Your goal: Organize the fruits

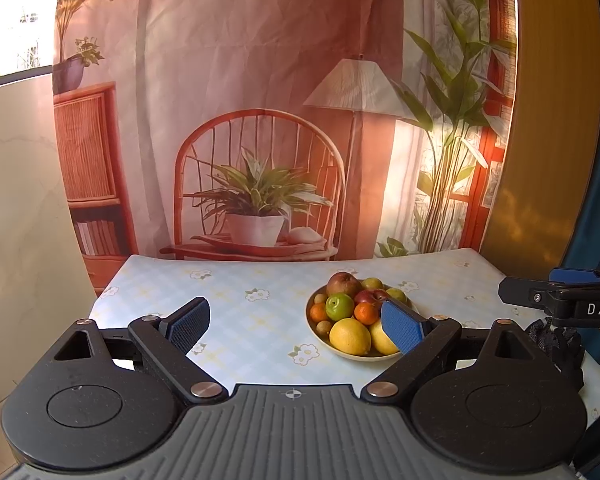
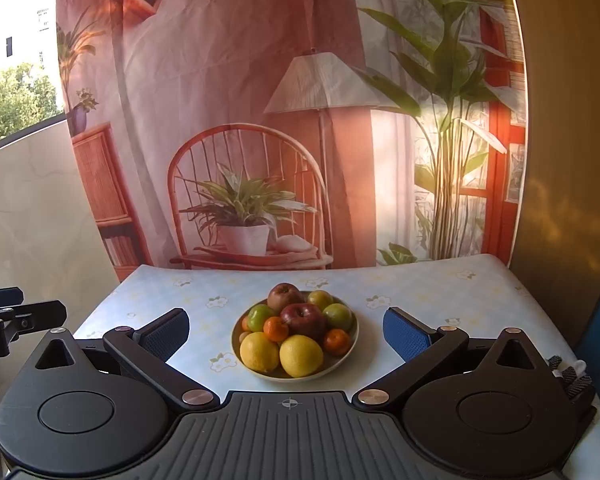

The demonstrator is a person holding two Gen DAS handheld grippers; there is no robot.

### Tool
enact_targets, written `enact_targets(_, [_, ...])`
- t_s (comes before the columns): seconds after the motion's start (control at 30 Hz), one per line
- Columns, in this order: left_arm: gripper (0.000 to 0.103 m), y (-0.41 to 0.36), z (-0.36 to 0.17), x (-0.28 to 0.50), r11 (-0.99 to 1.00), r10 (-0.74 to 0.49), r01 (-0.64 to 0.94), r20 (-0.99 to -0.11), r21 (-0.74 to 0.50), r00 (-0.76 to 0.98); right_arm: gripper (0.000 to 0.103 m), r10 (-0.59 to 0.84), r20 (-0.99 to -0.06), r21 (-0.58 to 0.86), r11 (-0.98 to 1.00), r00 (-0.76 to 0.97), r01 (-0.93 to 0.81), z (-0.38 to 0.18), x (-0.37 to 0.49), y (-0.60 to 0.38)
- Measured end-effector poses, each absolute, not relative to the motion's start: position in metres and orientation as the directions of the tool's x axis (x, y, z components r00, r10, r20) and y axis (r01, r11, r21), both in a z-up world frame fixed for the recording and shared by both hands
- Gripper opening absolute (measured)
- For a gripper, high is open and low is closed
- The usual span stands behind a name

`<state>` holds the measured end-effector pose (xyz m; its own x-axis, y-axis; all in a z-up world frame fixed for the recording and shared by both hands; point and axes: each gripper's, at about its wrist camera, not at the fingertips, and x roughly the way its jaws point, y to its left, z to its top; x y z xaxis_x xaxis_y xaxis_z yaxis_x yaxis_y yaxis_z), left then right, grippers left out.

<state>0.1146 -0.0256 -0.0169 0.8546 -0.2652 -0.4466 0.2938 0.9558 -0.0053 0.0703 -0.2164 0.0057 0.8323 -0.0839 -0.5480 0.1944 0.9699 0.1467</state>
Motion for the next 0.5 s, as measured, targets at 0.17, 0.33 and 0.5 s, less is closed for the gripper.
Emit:
enact_targets(0.17, [0.094,-0.0261,-0.0175,0.1142,0.956,-0.267,0.294,-0.446,-0.01,0.854,0.103,-0.084,-0.547,0.146,0.97,0.833,0.194,0.0057,0.0706,-0.2162])
enact_targets(0.33, [0.094,-0.0248,-0.0178,0.1143,0.955,-0.272,0.295,-0.446,-0.019,0.853,0.103,-0.085,-0.55,0.146,0.97,0.831,0.197,0.0057,0.0701,-0.2174])
enact_targets(0.5, [0.094,-0.0245,-0.0179,0.1153,0.956,-0.273,0.293,-0.45,-0.027,0.85,0.103,-0.086,-0.55,0.146,0.97,0.831,0.197,0.0053,0.0704,-0.218])
